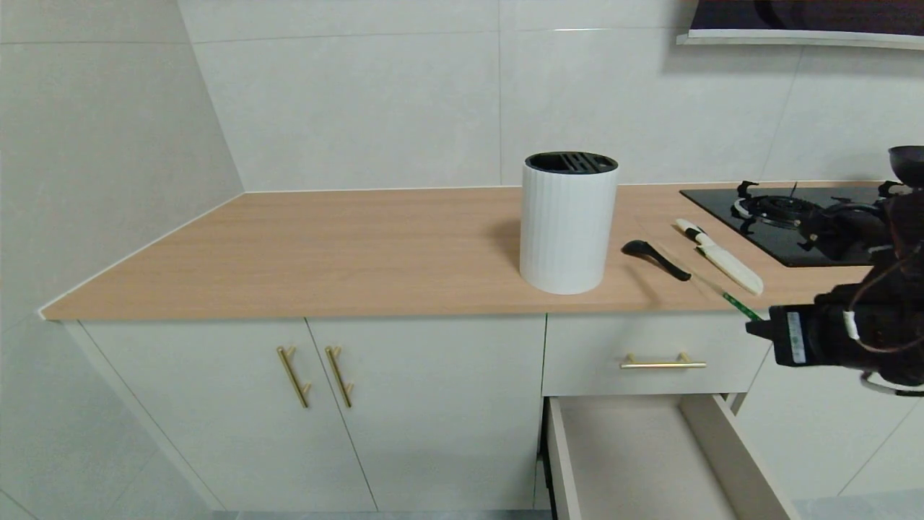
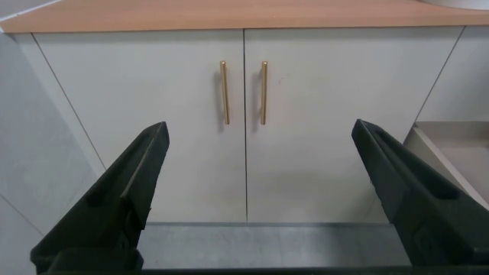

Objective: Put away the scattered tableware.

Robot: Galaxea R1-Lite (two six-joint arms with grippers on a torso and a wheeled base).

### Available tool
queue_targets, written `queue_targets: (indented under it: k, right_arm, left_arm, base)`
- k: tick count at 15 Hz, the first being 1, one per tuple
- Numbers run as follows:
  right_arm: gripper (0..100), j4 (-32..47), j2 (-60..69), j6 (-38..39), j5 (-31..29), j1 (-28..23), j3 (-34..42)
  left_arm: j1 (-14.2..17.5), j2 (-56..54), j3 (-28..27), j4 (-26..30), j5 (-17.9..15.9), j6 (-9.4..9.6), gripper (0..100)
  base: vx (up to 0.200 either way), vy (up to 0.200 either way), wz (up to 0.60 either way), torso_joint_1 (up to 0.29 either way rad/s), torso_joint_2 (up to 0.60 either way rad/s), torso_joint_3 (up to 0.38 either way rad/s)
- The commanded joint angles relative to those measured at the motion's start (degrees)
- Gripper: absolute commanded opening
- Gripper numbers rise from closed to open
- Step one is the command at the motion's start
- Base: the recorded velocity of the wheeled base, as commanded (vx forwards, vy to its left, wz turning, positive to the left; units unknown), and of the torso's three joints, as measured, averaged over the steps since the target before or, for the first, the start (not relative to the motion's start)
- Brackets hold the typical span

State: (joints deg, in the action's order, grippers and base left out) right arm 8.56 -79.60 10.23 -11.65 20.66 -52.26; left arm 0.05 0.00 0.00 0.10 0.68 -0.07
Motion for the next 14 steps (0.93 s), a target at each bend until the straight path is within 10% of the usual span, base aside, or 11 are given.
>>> queue_targets:
  k: [1, 3, 14]
  right_arm:
    - [0, 13.85, 9.12, 0.06, 8.67, 0.69, -5.92]
    - [0, 22.99, 10.08, 0.06, 17.98, 0.25, -10.05]
    - [0, 23.52, 7.80, -2.58, 18.33, 0.43, -6.89]
  left_arm:
    - [0.04, 0.09, 0.00, -0.01, 0.02, -0.01, 100]
    - [0.04, 0.09, 0.00, -0.01, 0.02, -0.01, 100]
    - [0.04, 0.09, 0.00, -0.01, 0.02, -0.01, 100]
  base:
    - [0.000, 0.000, 0.00, 0.000, 0.00, 0.000]
    - [0.000, 0.000, 0.00, 0.000, 0.00, 0.000]
    - [0.000, 0.000, 0.00, 0.000, 0.00, 0.000]
